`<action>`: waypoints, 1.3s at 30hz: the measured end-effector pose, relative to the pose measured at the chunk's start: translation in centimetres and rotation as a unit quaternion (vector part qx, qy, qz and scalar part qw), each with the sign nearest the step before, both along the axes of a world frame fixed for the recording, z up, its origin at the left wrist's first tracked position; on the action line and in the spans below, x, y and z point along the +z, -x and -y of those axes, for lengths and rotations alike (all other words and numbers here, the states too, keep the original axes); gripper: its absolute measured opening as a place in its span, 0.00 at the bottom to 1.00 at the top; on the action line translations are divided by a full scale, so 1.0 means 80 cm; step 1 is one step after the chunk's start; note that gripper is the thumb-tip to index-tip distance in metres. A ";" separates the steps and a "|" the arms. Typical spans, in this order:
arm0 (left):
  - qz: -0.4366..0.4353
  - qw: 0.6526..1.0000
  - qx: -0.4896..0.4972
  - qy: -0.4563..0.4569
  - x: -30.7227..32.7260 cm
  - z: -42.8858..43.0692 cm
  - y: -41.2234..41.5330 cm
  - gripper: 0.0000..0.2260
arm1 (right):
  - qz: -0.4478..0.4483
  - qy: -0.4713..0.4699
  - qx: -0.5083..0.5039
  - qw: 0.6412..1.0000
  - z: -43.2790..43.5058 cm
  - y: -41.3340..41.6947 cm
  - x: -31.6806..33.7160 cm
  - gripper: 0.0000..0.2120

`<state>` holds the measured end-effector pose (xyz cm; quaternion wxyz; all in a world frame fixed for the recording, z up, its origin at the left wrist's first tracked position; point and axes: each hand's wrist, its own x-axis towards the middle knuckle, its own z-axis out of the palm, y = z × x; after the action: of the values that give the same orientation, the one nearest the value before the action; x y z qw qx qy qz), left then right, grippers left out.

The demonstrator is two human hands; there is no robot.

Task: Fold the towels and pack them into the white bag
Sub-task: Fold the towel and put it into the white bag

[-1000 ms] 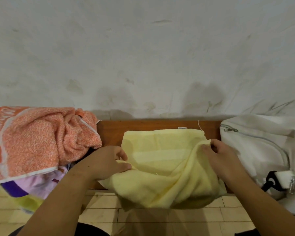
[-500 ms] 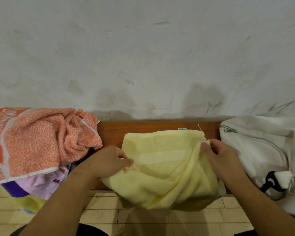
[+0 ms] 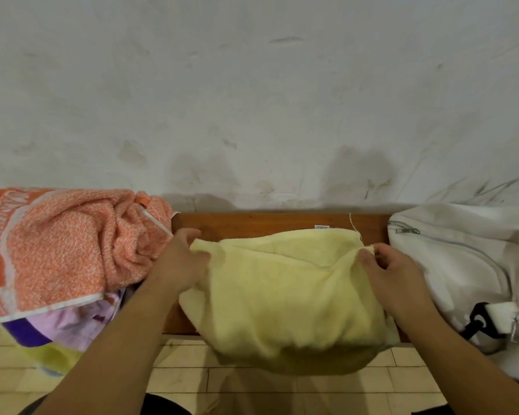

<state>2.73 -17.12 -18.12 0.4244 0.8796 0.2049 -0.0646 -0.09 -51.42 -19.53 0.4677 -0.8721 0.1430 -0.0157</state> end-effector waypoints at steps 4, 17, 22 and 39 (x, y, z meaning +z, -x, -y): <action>-0.019 0.991 -0.103 -0.082 -0.010 0.019 0.006 0.23 | 0.000 0.015 -0.001 1.000 -0.002 -0.001 -0.002 0.09; 0.119 0.989 -0.063 0.059 0.021 0.018 -0.006 0.17 | 0.028 0.091 0.018 0.995 -0.002 0.003 -0.004 0.07; 0.069 0.989 -0.088 -0.093 0.012 -0.009 -0.006 0.09 | 0.029 0.097 0.012 0.995 -0.003 0.003 -0.003 0.07; 0.008 0.988 -0.082 -0.132 -0.013 -0.022 -0.007 0.05 | 0.036 0.102 0.144 0.984 -0.018 -0.035 0.007 0.03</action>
<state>3.33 -15.35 -19.20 0.2997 0.9422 0.1351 -0.0643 2.69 -49.96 -18.98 0.3782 -0.9257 -0.0036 0.0060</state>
